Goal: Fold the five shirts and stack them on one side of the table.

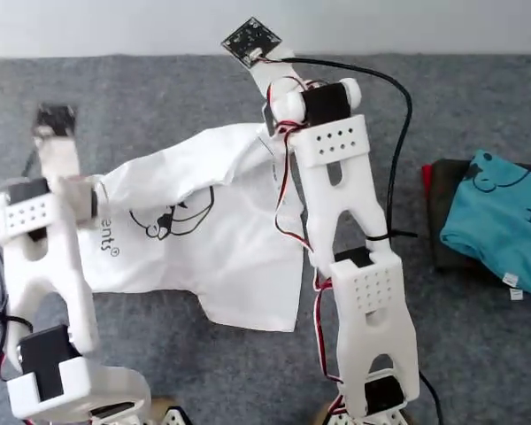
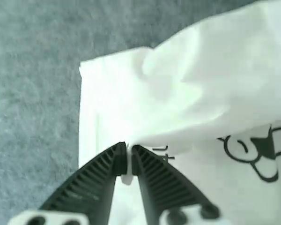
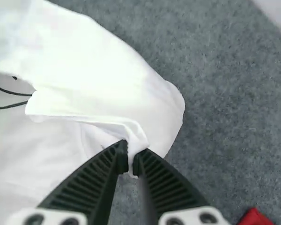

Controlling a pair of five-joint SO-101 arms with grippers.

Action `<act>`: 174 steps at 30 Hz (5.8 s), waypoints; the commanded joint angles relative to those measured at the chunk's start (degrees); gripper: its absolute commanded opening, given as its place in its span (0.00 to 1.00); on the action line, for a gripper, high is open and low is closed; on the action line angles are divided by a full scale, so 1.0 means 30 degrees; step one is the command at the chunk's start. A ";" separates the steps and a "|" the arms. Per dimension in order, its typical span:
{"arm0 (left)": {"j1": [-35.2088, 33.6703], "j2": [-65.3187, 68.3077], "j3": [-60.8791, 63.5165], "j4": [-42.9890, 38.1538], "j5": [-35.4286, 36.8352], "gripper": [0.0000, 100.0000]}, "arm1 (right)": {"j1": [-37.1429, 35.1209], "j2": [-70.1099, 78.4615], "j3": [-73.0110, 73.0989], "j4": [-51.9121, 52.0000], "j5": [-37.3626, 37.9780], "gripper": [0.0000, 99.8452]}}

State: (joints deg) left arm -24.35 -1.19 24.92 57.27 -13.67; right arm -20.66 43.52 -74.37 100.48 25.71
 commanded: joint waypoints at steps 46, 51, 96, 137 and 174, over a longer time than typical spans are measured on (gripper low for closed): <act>-0.4425 -0.0176 0.3736 -0.2520 -0.5744 0.01 | -0.4527 -1.1062 2.4733 -0.9275 0.3077 0.22; -0.4454 -0.0293 0.3736 -0.2432 -0.5744 0.01 | -0.5201 -0.8308 2.1187 -0.9011 0.3194 0.22; -0.4425 -0.0293 0.4498 -0.2579 -0.5714 0.01 | -0.7018 -0.2681 1.0051 -0.0249 0.7092 0.16; -0.4073 -0.0322 0.4410 -0.2374 -0.4366 0.01 | -0.3590 -0.5582 0.9934 0.0777 0.6886 0.01; -0.5275 -0.0117 0.3092 -0.0674 -0.5333 0.01 | 0.0249 -1.4110 2.6960 -0.2212 0.8791 0.01</act>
State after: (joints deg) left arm -39.65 -0.84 35.56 55.69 -28.79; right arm -21.45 5.19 2.37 95.74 51.47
